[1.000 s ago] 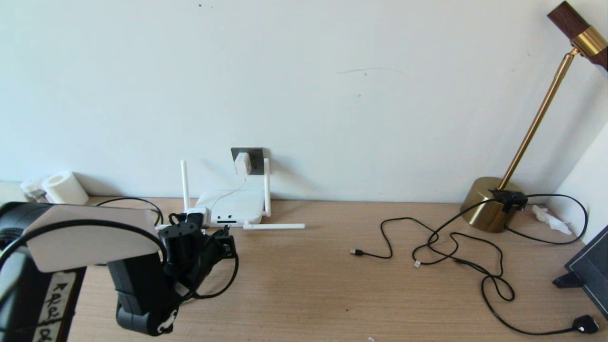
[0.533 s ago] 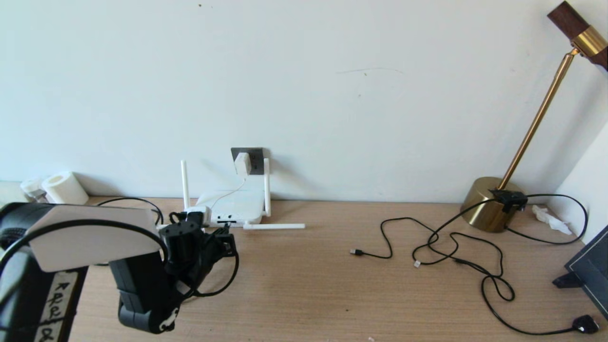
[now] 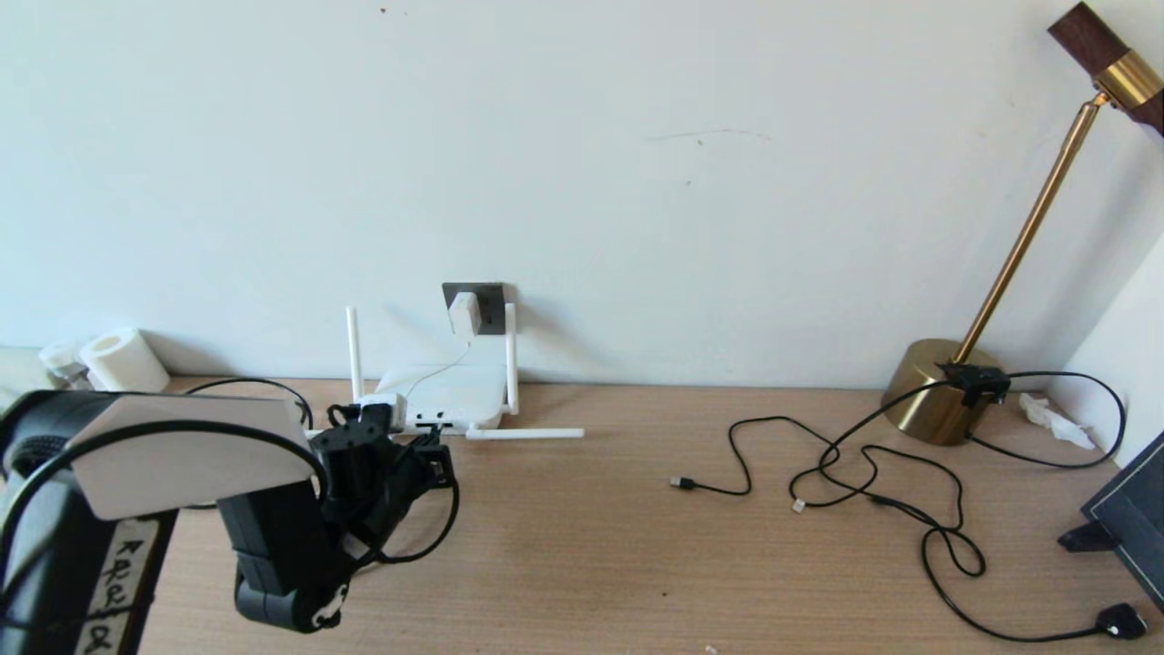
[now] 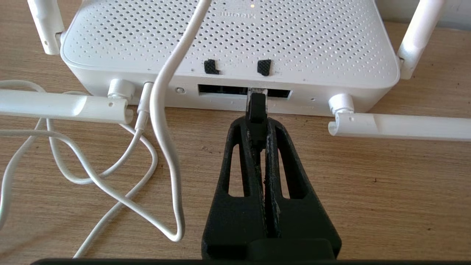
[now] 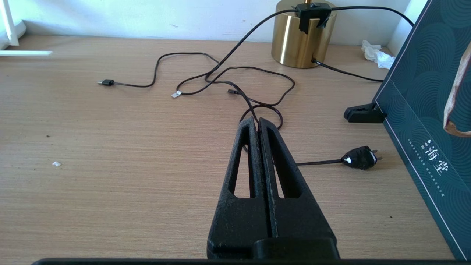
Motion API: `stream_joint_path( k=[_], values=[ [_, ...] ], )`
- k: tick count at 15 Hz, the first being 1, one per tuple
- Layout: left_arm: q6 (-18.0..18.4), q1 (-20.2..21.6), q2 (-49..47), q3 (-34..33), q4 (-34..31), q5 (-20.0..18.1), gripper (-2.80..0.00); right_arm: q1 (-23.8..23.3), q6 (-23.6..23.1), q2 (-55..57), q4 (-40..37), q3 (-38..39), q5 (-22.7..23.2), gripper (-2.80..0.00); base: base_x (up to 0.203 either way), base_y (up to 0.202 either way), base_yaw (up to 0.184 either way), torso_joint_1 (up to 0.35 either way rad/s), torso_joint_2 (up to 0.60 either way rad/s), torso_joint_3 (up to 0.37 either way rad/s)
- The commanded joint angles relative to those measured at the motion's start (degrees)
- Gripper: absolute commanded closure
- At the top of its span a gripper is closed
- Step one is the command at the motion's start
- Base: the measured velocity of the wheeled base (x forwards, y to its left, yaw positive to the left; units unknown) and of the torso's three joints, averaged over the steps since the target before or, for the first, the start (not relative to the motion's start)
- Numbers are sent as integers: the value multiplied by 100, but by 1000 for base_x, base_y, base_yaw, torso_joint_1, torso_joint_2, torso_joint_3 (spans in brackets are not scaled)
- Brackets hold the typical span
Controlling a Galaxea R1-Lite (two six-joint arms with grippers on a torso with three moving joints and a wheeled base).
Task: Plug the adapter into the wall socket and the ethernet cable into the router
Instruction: Align cable and router interface
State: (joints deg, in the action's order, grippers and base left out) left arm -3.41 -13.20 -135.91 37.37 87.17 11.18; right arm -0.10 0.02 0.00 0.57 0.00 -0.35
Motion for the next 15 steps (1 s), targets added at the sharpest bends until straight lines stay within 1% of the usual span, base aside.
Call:
stream_joint_path(
  k=[1,15],
  values=[
    [-1,-7,-41,33,49,7,0,1,-2,4,4,0,0,0,0,0,0,0,0,0],
    [-1,2,-50,121,49,-18,0,1,-2,1,4,0,0,0,0,0,0,0,0,0]
  ],
)
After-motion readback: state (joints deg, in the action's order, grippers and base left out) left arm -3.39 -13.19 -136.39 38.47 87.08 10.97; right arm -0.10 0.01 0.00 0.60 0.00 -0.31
